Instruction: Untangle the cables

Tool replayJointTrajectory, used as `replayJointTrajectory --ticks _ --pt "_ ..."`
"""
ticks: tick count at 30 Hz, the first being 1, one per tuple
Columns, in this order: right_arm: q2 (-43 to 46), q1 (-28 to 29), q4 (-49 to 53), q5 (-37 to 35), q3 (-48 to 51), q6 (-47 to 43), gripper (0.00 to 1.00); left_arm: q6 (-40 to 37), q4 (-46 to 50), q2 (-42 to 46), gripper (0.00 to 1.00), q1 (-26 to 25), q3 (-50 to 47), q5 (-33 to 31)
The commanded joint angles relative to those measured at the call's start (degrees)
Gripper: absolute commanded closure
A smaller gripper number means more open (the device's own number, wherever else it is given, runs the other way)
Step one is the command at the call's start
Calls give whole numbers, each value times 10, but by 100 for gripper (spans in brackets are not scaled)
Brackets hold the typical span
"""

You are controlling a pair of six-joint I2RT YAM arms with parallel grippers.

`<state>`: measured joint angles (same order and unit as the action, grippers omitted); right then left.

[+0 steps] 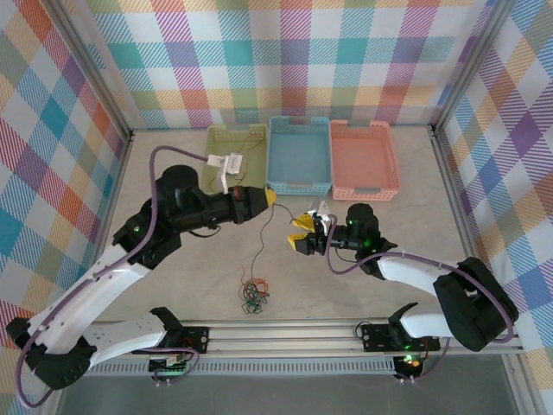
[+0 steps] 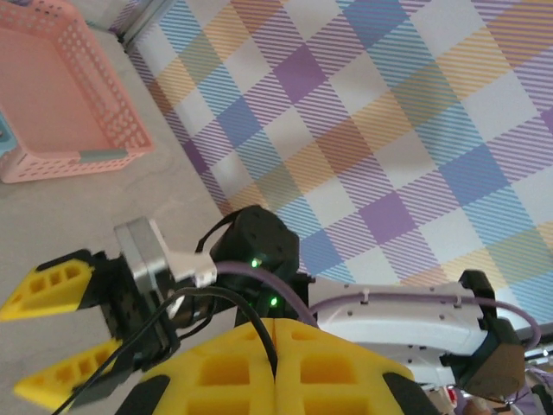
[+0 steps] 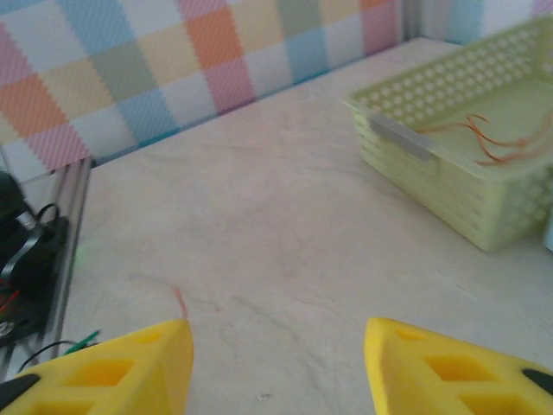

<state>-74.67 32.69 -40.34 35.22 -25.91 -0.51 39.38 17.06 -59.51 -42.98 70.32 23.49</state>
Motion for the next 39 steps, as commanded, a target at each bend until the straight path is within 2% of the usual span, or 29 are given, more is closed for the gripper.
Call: replayJointTrajectory --ticks 1,11,15,22,29,34,39 --pt "-10 9 -52 20 6 -40 42 27 -53 -32 100 -14 54 20" --pt "-29 18 -115 22 20 -44 34 7 -19 -133 100 -49 193 36" --pt "-31 19 -91 12 10 -47 34 -5 7 -158 100 -68 238 31" --pt "-36 22 -44 -19 -9 -46 35 -1 -3 -181 100 -84 246 33" --pt "-41 22 12 -50 -34 -47 41 1 -1 -197 100 -85 281 29" --pt "-55 21 91 -133 -65 -43 56 6 5 -216 100 -96 317 49" --pt "-60 21 98 -138 -71 -37 62 4 12 -219 100 -105 322 51"
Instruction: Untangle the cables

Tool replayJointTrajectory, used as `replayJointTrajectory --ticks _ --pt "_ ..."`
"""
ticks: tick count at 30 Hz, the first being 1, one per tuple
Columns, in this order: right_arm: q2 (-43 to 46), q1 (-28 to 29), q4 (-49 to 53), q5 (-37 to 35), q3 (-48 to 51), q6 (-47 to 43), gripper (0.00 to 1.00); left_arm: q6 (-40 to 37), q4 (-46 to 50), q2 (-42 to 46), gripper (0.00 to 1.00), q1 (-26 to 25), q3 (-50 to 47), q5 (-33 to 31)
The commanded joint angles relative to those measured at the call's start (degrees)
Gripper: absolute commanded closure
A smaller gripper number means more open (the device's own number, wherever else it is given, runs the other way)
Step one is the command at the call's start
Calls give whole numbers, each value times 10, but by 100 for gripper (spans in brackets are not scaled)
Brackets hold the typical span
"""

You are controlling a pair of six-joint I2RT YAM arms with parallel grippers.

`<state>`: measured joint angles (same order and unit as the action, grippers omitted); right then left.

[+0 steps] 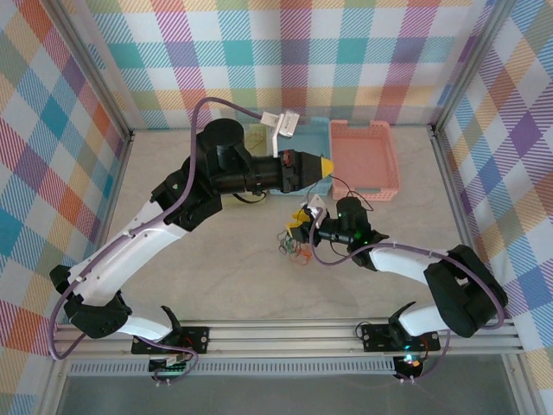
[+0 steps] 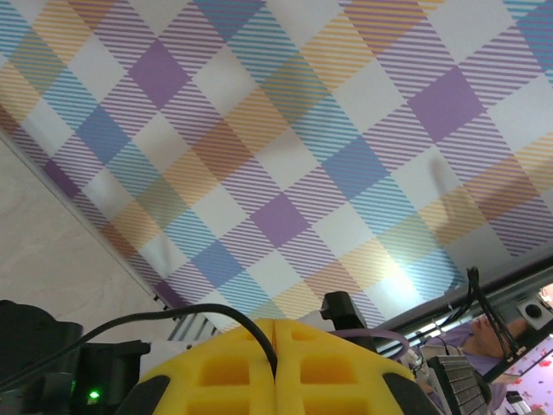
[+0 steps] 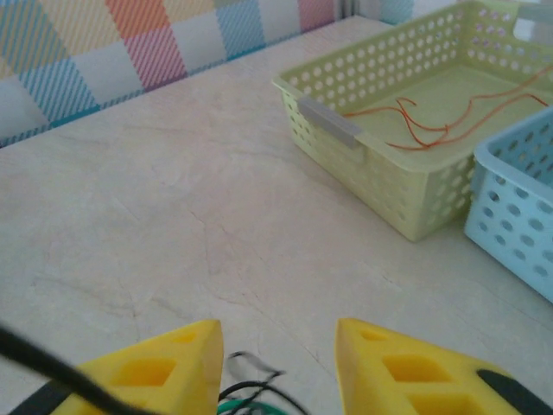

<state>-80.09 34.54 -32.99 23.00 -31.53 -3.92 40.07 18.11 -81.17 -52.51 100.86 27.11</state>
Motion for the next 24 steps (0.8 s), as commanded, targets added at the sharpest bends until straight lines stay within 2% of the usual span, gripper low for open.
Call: replayJointTrajectory --ticks 1,11,24 --pt "-7 2 30 -16 -18 -2 62 -2 -1 -2 100 -11 15 15" --pt "-4 3 35 -38 -18 1 66 10 -7 3 100 -22 16 27" --pt "-7 3 44 -46 -21 3 67 15 -17 50 100 -42 -32 -3"
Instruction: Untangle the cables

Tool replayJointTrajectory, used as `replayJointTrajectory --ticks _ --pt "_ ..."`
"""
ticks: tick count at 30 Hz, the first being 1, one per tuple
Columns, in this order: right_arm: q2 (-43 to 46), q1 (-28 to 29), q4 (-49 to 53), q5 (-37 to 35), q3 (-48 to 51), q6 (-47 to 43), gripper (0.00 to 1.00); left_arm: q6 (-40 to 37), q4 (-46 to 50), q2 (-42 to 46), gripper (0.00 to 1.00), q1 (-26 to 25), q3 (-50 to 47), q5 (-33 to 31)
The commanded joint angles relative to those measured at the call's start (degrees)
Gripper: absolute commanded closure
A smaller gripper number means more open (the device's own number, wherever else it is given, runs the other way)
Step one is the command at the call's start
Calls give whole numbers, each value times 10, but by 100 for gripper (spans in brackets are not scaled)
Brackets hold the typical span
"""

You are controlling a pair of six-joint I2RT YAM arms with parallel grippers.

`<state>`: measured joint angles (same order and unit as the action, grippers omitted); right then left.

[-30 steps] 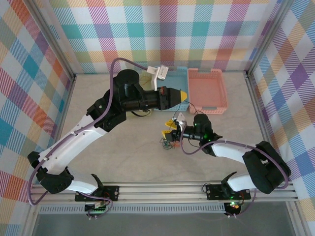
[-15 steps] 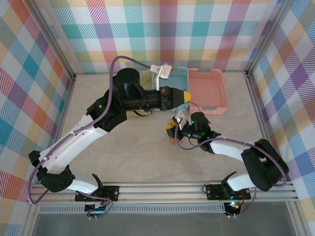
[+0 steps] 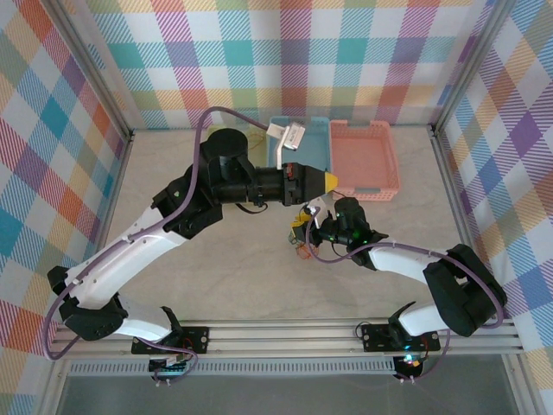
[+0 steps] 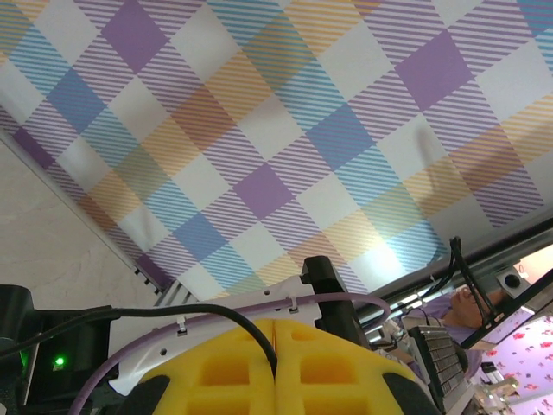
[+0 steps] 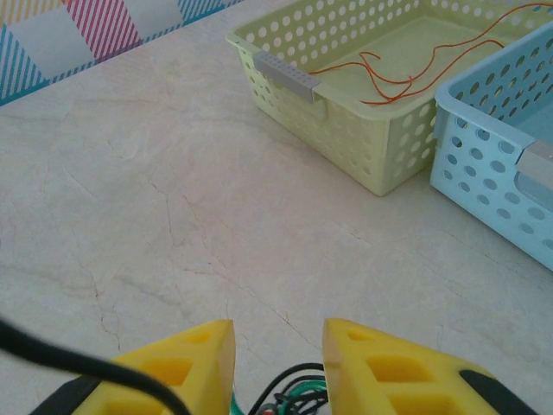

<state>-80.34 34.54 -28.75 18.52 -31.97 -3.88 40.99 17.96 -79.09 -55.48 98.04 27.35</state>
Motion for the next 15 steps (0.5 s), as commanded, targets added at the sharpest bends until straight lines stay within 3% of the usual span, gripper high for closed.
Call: replayJointTrajectory --ticks 1,6,15 --pt "-4 3 2 -2 -17 2 68 6 -16 31 100 -13 -4 -7" --pt "-3 3 3 -10 -17 4 69 4 -33 41 100 -16 2 -6" --pt "-7 2 13 -28 -22 5 71 -34 38 58 100 -16 61 -16"
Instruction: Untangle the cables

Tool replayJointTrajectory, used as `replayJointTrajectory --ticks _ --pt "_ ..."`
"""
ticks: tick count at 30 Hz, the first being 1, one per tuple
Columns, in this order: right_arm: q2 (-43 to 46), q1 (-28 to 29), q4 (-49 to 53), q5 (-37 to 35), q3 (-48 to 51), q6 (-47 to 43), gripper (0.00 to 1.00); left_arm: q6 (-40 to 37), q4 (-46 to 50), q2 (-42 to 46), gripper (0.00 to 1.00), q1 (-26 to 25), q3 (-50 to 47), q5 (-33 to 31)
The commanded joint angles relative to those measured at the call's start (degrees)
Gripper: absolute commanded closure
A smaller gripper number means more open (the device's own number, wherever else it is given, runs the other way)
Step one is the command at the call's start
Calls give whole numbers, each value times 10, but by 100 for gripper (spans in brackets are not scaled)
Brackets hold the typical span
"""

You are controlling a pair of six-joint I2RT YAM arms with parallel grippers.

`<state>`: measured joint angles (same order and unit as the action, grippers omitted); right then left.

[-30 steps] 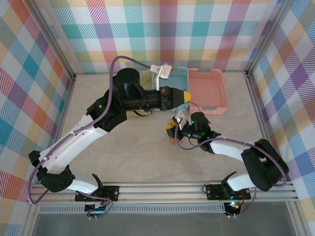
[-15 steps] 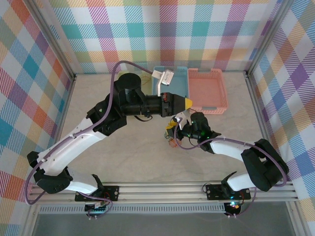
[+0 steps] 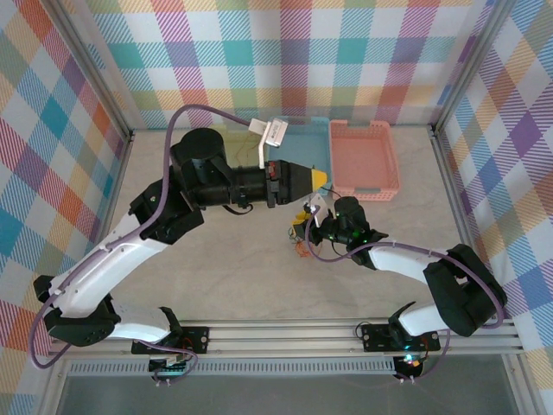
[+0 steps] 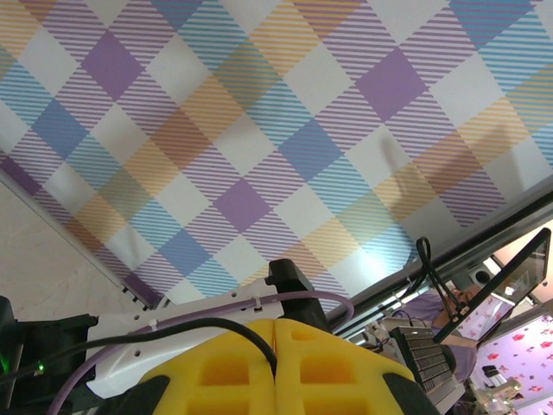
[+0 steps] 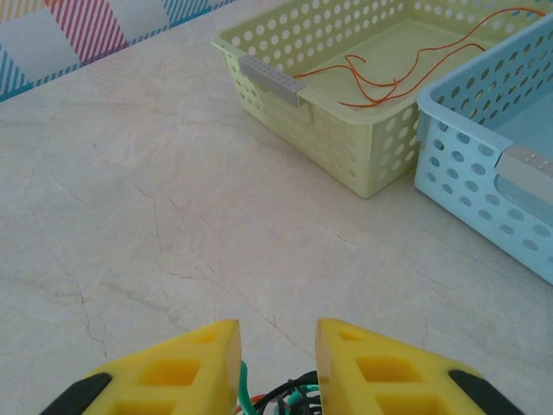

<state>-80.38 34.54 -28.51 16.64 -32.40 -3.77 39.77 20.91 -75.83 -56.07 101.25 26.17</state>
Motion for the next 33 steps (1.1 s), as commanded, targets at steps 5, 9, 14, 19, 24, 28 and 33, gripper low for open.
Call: replayJointTrajectory --ticks 5,9,14,19,24,28,33 --pt "-10 2 21 -19 -21 4 73 -38 28 30 100 -10 47 -16" --pt "-8 1 24 -30 -21 5 74 -55 35 31 100 -10 65 -30" --pt "-10 1 27 -35 -22 6 76 -76 70 5 100 -1 125 -38" --pt "-13 1 38 -48 -28 7 76 -90 91 -17 100 30 177 -46" --pt "-17 -1 47 -60 -33 10 76 -83 95 -30 100 65 207 -43" --pt "-21 -2 57 -59 -38 10 76 -84 109 -39 100 84 232 -52" --pt "-25 -2 65 -61 -43 10 77 -117 129 -38 100 115 253 -96"
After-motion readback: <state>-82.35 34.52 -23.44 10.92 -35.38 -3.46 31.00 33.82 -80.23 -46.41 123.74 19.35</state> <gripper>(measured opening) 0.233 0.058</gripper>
